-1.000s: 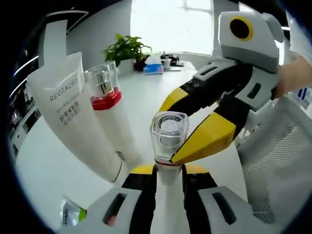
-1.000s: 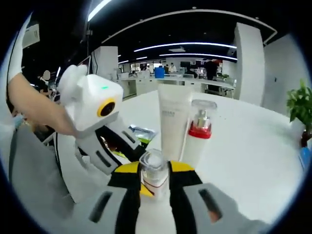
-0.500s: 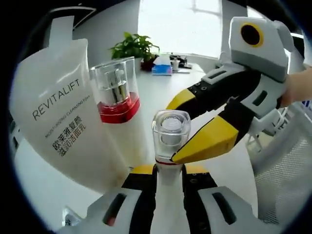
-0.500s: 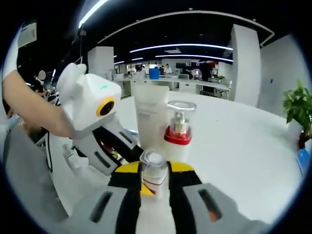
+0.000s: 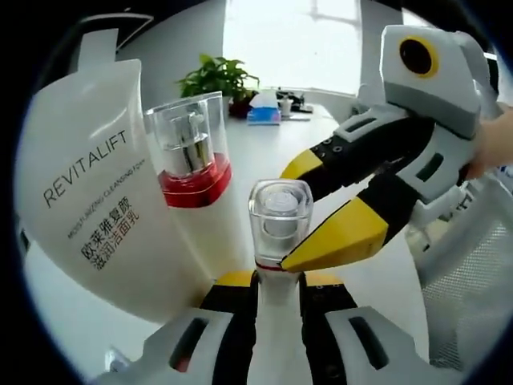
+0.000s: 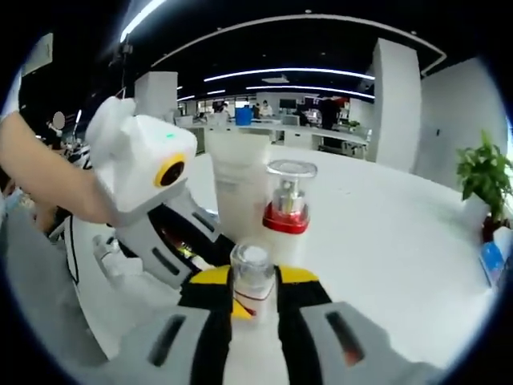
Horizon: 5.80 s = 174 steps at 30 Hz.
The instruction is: Arrange the skincare products in the storage area until every visible bottle or jar stands upright without overlapping.
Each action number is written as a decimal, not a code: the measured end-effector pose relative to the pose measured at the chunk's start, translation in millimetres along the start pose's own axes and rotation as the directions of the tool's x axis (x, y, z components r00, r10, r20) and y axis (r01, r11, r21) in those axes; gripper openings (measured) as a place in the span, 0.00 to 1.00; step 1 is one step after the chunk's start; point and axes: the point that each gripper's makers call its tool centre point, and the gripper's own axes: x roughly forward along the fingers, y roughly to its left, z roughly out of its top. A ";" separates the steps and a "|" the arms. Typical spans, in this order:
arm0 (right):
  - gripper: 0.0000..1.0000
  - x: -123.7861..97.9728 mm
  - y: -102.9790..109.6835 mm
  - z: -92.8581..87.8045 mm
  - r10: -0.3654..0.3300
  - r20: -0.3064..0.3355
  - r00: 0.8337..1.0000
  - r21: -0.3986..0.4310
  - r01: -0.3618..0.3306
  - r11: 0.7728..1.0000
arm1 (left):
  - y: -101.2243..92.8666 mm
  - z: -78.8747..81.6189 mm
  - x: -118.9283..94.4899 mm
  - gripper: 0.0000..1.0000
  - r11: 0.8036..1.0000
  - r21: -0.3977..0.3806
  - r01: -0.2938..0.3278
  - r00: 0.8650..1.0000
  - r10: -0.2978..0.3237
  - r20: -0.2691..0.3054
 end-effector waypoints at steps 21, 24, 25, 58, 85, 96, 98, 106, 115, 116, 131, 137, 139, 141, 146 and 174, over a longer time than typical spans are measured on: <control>0.19 0.5 -4.2 -15.5 -0.262 -0.050 0.964 0.138 0.267 0.954 | -3.1 -4.7 -1.1 0.16 0.999 0.049 0.013 0.999 -0.011 -0.032; 0.19 -0.4 -5.8 -16.2 -0.280 -0.050 0.959 0.135 0.284 0.949 | -3.8 -10.5 -1.3 0.16 0.998 0.057 0.013 0.999 -0.010 -0.049; 0.19 -0.7 -6.2 -16.1 -0.284 -0.049 0.958 0.137 0.288 0.948 | -4.0 -11.4 -2.2 0.17 0.998 0.055 0.011 0.999 -0.008 -0.051; 0.37 -4.5 8.1 -27.8 -0.231 -0.092 0.969 0.146 0.243 0.959 | -6.1 -30.9 -43.0 0.39 0.998 -0.030 -0.051 0.997 0.049 -0.058; 0.74 -27.4 53.3 -39.6 -0.021 -0.169 0.985 0.160 0.048 0.986 | -29.8 -75.6 -123.2 0.68 0.947 -0.274 -0.168 0.985 0.151 -0.081; 0.88 -35.6 70.0 -28.4 0.057 -0.124 0.991 0.127 -0.041 0.991 | -44.2 -87.0 -157.4 0.73 0.899 -0.375 -0.224 0.974 0.222 -0.051; 0.91 -38.3 72.9 -27.7 0.069 -0.129 0.989 0.126 -0.053 0.991 | -47.6 -88.6 -163.7 0.74 0.892 -0.389 -0.231 0.972 0.231 -0.047; 0.95 -49.6 84.9 -24.6 0.121 -0.110 0.987 0.143 -0.104 0.984 | -53.5 -97.6 -184.0 0.79 0.863 -0.426 -0.272 0.960 0.276 -0.053; 0.96 -55.5 91.4 -14.8 0.156 -0.079 0.985 0.141 -0.144 0.979 | -57.0 -102.6 -206.3 0.83 0.831 -0.463 -0.309 0.945 0.324 -0.048; 0.96 -56.6 91.1 -14.6 0.156 -0.078 0.985 0.140 -0.145 0.980 | -57.3 -103.5 -208.1 0.84 0.828 -0.465 -0.313 0.943 0.329 -0.049; 0.97 -69.5 86.3 -13.0 0.149 -0.090 0.985 0.127 -0.137 0.982 | -68.9 -119.4 -233.7 0.91 0.776 -0.520 -0.357 0.926 0.369 -0.086; 0.97 -71.0 85.5 -12.3 0.148 -0.081 0.986 0.140 -0.136 0.981 | -73.3 -122.0 -239.7 0.92 0.768 -0.527 -0.364 0.923 0.373 -0.093; 0.96 -70.0 84.8 -14.0 0.144 -0.086 0.986 0.141 -0.131 0.981 | -74.6 -124.2 -241.7 0.91 0.766 -0.528 -0.368 0.922 0.375 -0.099; 0.96 -70.2 84.3 -14.0 0.141 -0.086 0.986 0.142 -0.128 0.981 | -75.3 -126.1 -243.9 0.91 0.760 -0.532 -0.373 0.919 0.380 -0.102; 0.96 -69.7 83.1 -15.2 0.141 -0.084 0.986 0.155 -0.127 0.980 | -78.0 -131.6 -246.4 0.91 0.751 -0.543 -0.377 0.918 0.381 -0.111; 0.90 -69.4 85.1 -13.7 0.138 -0.067 0.988 0.106 -0.131 0.986 | -49.9 -145.4 -230.0 0.88 0.802 -0.468 -0.372 0.928 0.317 -0.194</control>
